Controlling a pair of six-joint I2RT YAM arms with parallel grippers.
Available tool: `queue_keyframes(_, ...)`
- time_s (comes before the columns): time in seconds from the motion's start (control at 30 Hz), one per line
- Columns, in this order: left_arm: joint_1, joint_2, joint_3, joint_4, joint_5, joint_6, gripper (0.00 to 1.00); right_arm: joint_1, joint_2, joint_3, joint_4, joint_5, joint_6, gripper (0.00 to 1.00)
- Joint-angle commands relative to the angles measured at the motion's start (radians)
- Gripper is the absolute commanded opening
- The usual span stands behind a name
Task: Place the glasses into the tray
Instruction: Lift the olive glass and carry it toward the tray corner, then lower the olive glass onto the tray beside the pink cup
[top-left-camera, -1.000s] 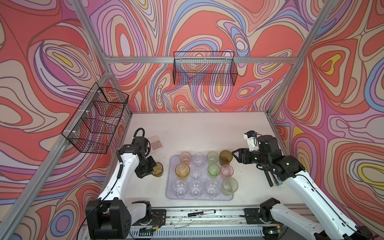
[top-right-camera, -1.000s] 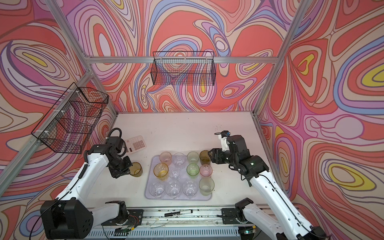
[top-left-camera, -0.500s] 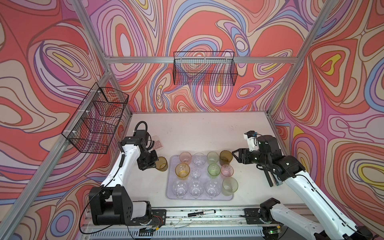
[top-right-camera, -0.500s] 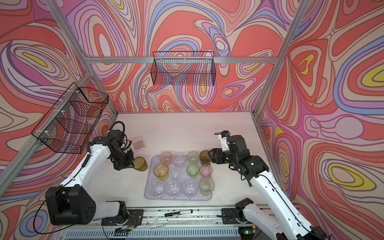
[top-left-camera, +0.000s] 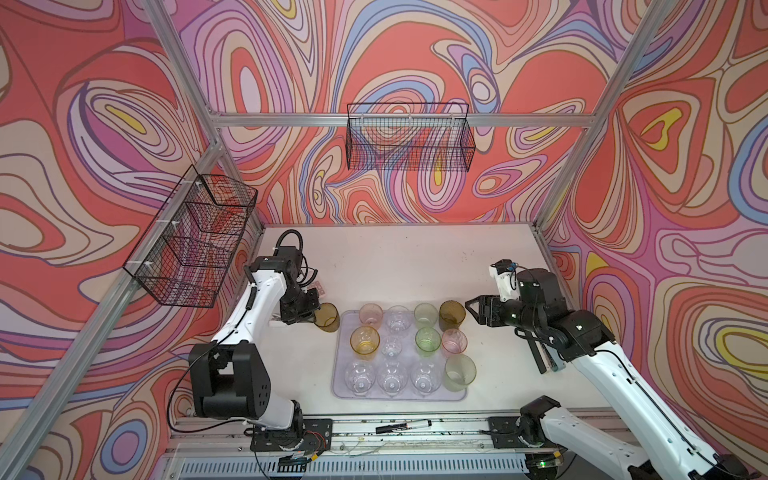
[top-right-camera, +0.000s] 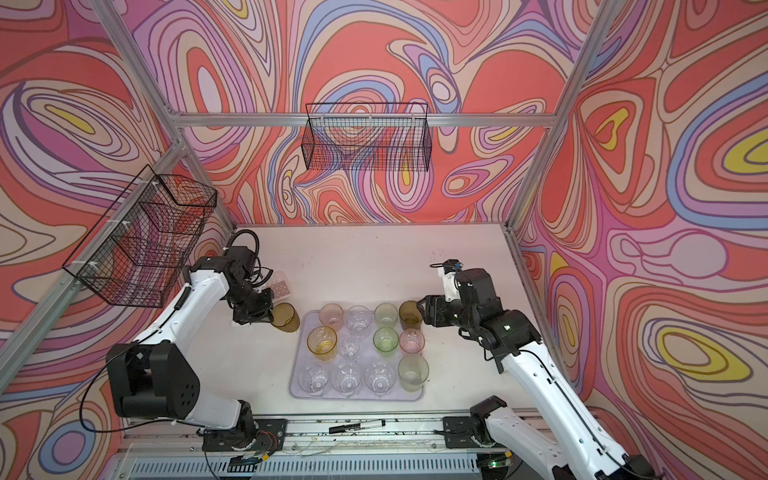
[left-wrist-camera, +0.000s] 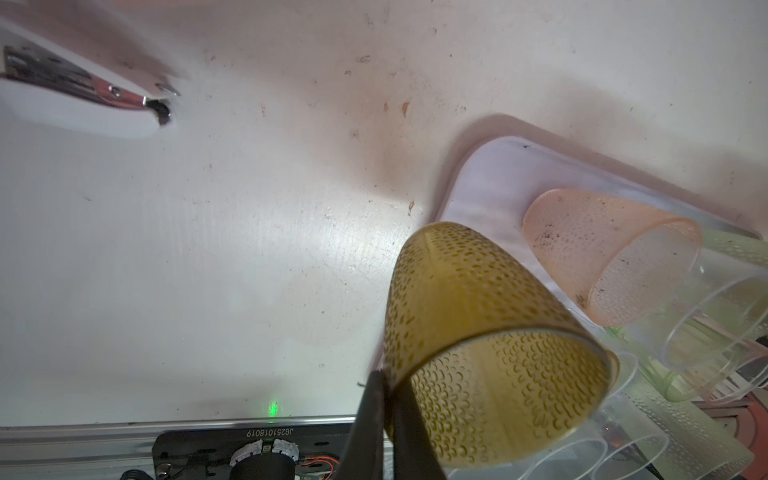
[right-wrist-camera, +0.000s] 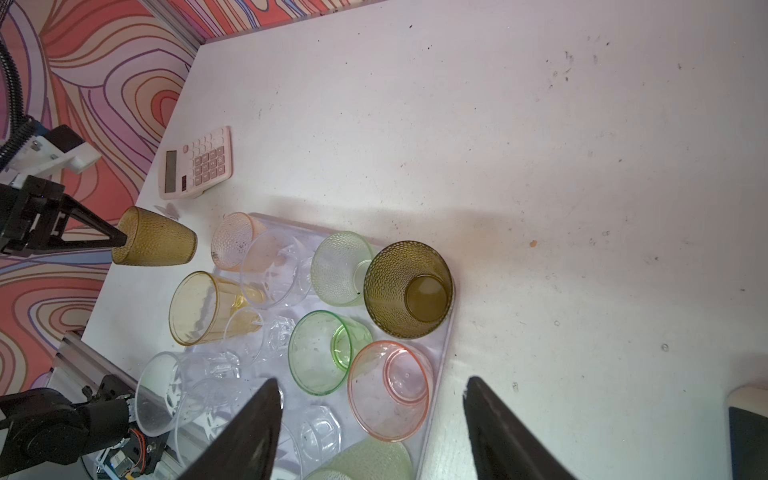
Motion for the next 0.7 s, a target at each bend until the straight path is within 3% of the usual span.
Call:
queue_keyframes(0.0, -0.030, 0.035, 0.044, -0.055, -0.042, 0.042, 0.00, -0.004, 0.001, 0.025, -0.018, 0.014, -0.011, 0.72)
queue_keyframes(0.27, -0.113, 0.105, 0.076, -0.041, -0.046, 0.017, 0.00, -0.003, 0.001, 0.034, -0.029, 0.018, -0.014, 0.72)
queue_keyframes(0.67, -0.166, 0.153, 0.079, -0.017, -0.029, -0.015, 0.00, -0.003, -0.012, 0.021, -0.036, 0.029, -0.015, 0.72)
